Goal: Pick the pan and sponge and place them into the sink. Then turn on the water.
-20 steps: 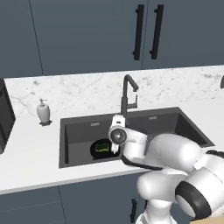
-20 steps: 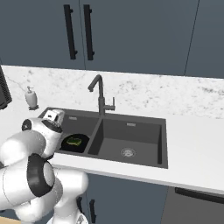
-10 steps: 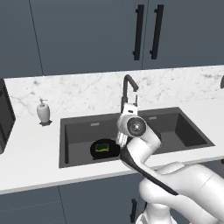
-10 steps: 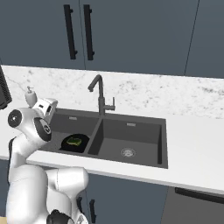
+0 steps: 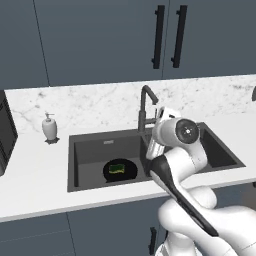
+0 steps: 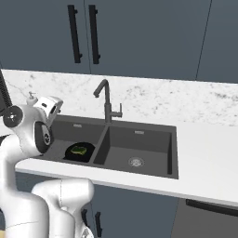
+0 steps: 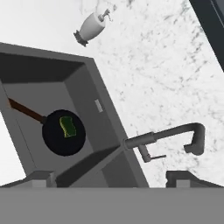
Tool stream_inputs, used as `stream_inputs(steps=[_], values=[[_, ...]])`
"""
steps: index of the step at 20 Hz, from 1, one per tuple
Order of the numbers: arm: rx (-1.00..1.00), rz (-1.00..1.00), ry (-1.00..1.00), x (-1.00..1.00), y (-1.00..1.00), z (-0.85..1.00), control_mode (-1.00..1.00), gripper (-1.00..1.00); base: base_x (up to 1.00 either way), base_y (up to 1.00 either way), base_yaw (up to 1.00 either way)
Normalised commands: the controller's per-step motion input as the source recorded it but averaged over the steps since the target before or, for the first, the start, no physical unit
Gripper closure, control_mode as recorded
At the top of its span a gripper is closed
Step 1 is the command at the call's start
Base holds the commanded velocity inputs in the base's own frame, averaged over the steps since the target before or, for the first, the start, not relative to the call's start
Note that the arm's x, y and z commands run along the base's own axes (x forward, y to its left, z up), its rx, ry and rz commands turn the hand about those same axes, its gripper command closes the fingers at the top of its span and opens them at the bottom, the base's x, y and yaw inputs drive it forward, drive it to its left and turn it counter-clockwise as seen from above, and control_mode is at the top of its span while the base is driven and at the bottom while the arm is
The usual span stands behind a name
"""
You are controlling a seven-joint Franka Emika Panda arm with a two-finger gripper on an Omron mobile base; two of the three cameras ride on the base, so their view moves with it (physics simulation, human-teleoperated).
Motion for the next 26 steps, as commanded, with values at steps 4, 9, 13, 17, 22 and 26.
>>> stream_inputs(steps=[4,9,13,17,22,26], values=[[0.2,0.0,0.06,-0.08,-0.74,0.0,-1.0,-1.0,0.0,0.0,0.0],[0.24,0.0,0.01,-0.01,-0.78,0.0,-1.0,-1.0,0.0,0.0,0.0],[0.31,0.0,0.08,0.0,-0.74,0.0,-1.0,-1.0,0.0,0.0,0.0],[0.33,0.0,0.11,0.02,-0.72,0.0,-1.0,-1.0,0.0,0.0,0.0],[0.32,0.07,0.03,0.2,-0.49,-0.05,-1.0,-1.0,0.0,0.0,0.0],[0.19,0.05,0.0,0.44,-0.21,-0.04,-1.0,-1.0,0.0,0.0,0.0]])
